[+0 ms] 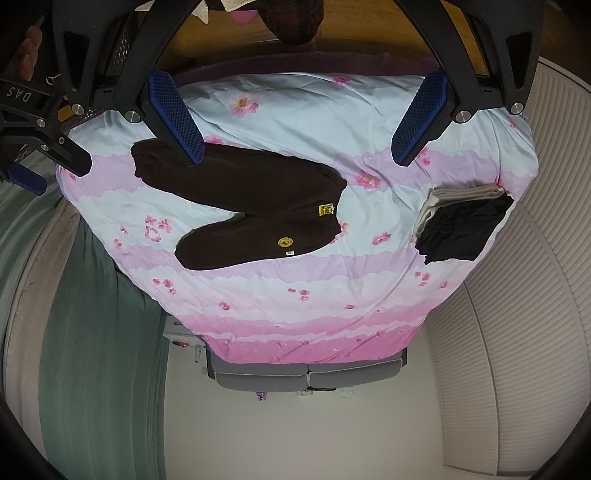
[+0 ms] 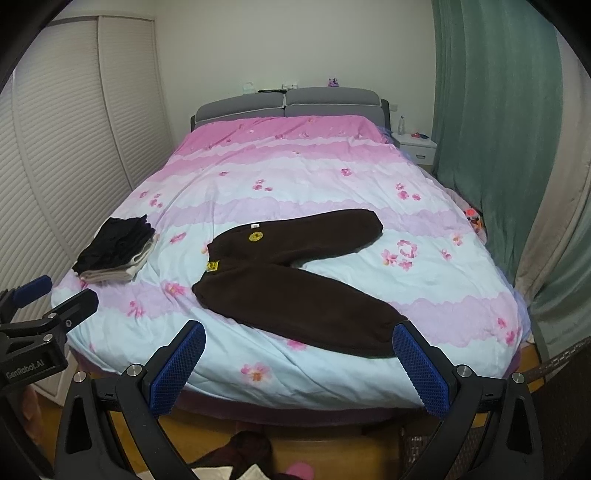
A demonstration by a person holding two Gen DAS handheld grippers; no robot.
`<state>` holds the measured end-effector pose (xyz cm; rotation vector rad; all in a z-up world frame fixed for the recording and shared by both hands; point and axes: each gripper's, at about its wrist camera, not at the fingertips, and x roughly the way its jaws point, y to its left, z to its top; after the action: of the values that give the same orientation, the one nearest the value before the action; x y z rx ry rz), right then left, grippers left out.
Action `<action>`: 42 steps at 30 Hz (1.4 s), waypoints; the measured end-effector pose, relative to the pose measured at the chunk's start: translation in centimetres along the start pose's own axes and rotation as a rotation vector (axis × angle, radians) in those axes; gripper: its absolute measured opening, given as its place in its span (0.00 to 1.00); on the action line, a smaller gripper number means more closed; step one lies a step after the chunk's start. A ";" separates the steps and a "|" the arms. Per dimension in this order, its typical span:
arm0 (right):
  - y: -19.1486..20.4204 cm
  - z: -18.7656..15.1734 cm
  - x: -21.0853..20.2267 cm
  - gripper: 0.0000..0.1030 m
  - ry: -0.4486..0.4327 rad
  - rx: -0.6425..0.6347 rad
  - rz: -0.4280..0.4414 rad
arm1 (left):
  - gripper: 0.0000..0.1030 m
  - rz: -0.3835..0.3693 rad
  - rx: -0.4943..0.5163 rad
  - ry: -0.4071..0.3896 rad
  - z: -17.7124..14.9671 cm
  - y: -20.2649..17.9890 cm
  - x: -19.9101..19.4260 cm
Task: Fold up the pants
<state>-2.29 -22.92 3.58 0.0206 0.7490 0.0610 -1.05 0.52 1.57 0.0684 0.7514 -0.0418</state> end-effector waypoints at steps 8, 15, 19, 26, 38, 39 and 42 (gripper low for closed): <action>0.0 0.1 -0.3 1.00 -0.006 0.002 0.003 | 1.00 0.000 0.001 0.000 0.0 0.0 0.0; -0.2 0.0 -0.3 0.99 -0.007 0.004 0.005 | 1.00 0.000 -0.001 0.000 0.0 0.1 -0.1; -0.3 0.0 -0.3 1.00 -0.007 0.005 0.006 | 1.00 0.000 0.000 -0.001 -0.1 0.2 -0.1; -0.4 -0.1 -0.3 1.00 -0.008 0.006 0.005 | 1.00 0.000 -0.001 0.000 -0.1 0.2 -0.1; -0.7 -0.3 -0.2 0.99 0.007 0.010 0.005 | 1.00 -0.001 0.000 0.014 -0.3 -0.4 0.1; -0.7 -0.4 -0.1 1.00 0.010 0.010 0.005 | 1.00 -0.002 0.000 0.016 -0.3 -0.4 0.1; -0.7 -0.4 0.2 1.00 0.019 0.011 0.003 | 1.00 -0.005 -0.001 0.028 -0.1 -0.3 0.7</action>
<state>-2.35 -23.60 3.08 0.0314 0.7678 0.0607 -0.65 0.19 0.96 0.0663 0.7795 -0.0455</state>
